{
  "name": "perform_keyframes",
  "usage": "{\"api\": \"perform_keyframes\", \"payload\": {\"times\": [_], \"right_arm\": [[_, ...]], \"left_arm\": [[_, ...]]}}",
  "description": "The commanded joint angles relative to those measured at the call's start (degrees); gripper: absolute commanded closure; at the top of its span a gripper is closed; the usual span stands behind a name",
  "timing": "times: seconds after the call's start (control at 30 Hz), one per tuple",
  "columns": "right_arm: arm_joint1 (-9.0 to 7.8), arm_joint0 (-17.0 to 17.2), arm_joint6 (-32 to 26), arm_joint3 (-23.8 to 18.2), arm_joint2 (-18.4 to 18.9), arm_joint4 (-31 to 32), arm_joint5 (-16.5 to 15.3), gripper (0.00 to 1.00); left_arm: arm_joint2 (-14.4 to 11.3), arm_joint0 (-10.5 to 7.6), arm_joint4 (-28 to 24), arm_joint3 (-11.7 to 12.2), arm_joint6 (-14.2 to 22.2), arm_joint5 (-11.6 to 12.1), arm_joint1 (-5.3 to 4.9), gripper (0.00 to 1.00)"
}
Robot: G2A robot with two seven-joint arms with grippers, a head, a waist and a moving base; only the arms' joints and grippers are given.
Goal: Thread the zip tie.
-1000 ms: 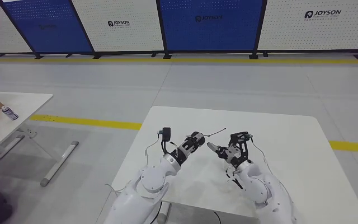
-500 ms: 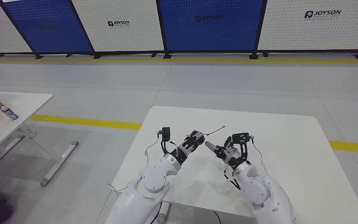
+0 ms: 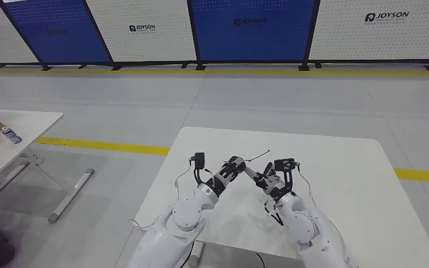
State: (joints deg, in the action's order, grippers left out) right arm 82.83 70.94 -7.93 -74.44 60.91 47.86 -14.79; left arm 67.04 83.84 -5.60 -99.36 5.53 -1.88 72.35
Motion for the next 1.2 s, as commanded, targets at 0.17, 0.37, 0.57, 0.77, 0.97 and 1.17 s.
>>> {"api": "perform_keyframes", "payload": {"times": [0.17,0.37,0.57,0.77,0.97,1.17], "right_arm": [[-0.06,0.08,-0.62,-0.28,-0.27,-1.03,-1.09,0.53],[-0.14,0.1,-1.17,-0.61,-0.41,-1.76,-1.98,0.56],[-0.27,0.31,-0.92,-1.14,-0.25,-2.24,-2.43,0.6],[-0.34,0.2,-1.21,-1.23,-0.41,-2.56,-2.69,0.62],[-0.38,-0.08,-1.21,-1.07,-0.41,-3.38,-2.89,0.65],[-0.43,-0.17,-1.06,-1.05,-0.48,-3.61,-2.82,0.67]], "left_arm": [[-0.94,-0.46,1.01,0.53,-0.74,-0.53,0.15,1.0],[-1.3,-0.86,1.43,1.06,-1.15,-0.64,0.24,1.0],[-1.46,-1.12,1.8,1.5,-1.16,-0.86,0.28,1.0],[-1.89,-1.52,2.22,2.11,-1.01,-1.15,0.35,1.0],[-2.28,-1.86,2.35,2.44,-0.89,-1.33,0.43,1.0],[-2.52,-2.03,2.48,2.73,-0.79,-1.42,0.48,1.0]]}}
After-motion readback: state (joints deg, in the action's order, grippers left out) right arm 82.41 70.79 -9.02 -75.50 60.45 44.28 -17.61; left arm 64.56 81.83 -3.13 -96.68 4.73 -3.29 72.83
